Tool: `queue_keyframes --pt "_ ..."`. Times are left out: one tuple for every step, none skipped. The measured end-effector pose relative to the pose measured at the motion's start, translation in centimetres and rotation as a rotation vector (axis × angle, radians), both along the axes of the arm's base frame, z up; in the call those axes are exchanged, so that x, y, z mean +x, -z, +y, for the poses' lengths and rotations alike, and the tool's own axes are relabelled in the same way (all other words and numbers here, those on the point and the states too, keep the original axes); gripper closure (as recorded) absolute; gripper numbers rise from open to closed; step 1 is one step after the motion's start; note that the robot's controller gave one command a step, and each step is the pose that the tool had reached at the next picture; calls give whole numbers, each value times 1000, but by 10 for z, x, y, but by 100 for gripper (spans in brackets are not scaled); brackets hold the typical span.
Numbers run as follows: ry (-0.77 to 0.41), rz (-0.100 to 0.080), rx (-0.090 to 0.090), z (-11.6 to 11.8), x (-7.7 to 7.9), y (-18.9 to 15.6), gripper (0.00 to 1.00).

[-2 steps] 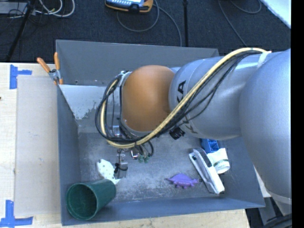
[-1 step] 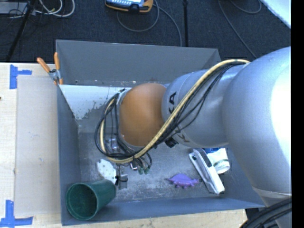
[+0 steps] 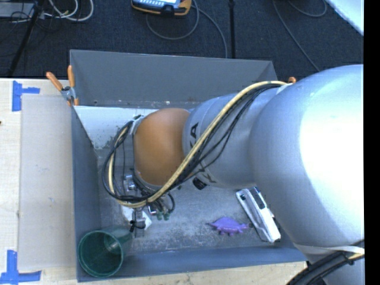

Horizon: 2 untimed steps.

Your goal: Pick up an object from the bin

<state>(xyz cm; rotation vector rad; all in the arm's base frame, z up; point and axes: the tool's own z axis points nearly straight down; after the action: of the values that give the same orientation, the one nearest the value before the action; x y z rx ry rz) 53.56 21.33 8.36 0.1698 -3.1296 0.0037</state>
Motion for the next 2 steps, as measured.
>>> queue_keyframes --pt "-167 -8 5 -57 -34 12 100" --pt "-166 -7 6 -57 -34 12 100"
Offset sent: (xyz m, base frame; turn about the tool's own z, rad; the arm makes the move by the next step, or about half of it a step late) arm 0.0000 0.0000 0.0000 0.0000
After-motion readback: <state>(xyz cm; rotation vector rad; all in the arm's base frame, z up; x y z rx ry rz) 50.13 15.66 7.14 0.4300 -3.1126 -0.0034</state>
